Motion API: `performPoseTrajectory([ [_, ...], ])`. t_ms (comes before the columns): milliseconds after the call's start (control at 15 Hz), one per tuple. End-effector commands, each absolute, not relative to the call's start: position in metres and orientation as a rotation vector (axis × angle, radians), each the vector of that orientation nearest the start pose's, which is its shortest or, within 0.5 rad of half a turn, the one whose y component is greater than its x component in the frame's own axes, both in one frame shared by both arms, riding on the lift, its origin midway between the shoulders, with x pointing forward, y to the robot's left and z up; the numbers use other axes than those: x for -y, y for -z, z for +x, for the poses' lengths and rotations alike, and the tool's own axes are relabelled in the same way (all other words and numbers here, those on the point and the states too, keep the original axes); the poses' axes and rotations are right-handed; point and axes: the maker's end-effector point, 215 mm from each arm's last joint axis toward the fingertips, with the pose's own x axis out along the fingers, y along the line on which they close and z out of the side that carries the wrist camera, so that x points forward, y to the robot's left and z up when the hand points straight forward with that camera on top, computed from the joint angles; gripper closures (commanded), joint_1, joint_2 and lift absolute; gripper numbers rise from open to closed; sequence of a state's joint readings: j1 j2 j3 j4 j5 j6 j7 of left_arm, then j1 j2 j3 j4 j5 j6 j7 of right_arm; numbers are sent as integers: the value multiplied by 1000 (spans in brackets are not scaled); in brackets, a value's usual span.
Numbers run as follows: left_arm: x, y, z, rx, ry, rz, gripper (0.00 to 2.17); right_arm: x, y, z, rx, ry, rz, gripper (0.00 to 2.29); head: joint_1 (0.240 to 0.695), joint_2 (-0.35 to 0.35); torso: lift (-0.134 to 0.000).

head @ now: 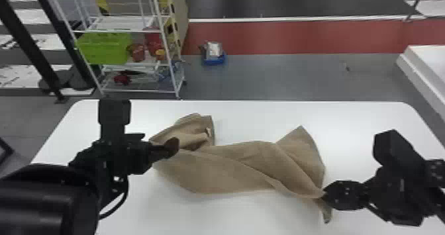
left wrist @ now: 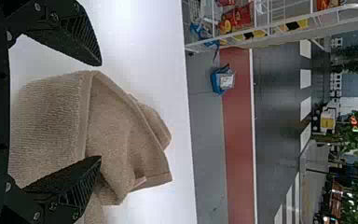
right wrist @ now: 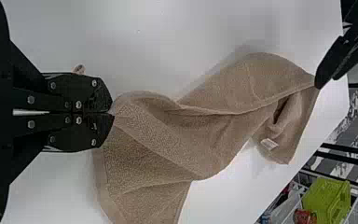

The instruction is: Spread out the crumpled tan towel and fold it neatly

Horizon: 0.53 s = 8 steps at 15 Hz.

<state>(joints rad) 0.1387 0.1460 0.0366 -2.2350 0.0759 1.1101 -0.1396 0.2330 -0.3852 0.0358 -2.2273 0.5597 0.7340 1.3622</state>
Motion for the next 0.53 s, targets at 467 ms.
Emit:
performPoseTrajectory([
  [467, -246, 413, 528, -718, 106, 111, 215, 191, 405, 366, -764, -1031, -539, 1295, 695, 59, -122],
])
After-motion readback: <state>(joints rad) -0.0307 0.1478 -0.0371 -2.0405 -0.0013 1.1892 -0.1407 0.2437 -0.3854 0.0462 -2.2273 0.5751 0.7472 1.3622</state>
